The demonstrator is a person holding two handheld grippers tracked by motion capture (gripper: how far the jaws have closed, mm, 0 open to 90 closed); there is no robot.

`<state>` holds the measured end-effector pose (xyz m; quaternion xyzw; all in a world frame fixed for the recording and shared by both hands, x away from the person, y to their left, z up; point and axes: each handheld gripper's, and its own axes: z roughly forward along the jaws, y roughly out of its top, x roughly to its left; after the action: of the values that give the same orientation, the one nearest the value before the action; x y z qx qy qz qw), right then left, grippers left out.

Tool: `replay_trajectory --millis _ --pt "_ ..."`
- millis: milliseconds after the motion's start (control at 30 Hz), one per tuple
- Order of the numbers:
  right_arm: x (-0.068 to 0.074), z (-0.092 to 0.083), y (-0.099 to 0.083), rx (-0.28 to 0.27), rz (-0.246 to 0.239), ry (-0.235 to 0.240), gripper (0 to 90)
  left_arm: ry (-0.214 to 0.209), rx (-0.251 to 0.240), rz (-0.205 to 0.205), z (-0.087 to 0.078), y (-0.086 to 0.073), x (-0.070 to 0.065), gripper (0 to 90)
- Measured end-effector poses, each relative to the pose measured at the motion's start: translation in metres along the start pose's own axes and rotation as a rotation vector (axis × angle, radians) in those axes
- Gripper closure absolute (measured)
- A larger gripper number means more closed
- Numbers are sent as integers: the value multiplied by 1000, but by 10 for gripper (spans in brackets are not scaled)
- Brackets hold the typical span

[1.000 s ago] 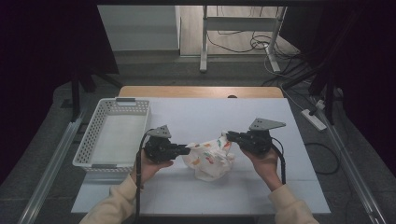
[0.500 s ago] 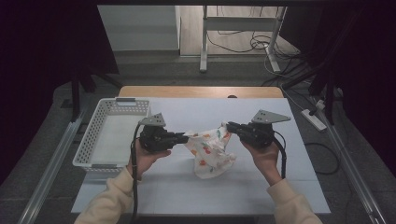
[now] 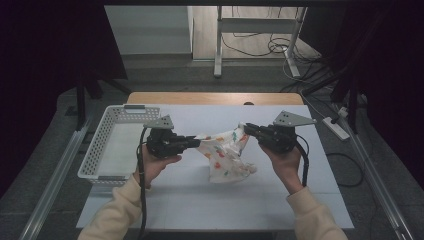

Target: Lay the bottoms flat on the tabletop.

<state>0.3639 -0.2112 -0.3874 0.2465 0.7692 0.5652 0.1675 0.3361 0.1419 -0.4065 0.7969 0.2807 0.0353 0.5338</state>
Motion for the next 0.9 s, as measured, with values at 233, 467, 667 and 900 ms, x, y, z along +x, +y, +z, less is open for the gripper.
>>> replay_trajectory --millis 233,467,667,900 --pt "2 -5 14 -32 -16 -4 843 9 -30 15 -9 13 -2 828" --pt "3 -7 21 -46 -23 -7 844 16 -46 23 -15 22 -2 828" --pt "4 -10 29 -68 -32 -13 844 26 -56 34 -20 30 -3 828" --pt "6 -13 38 -85 -41 -20 844 37 -66 45 -26 38 -5 829"
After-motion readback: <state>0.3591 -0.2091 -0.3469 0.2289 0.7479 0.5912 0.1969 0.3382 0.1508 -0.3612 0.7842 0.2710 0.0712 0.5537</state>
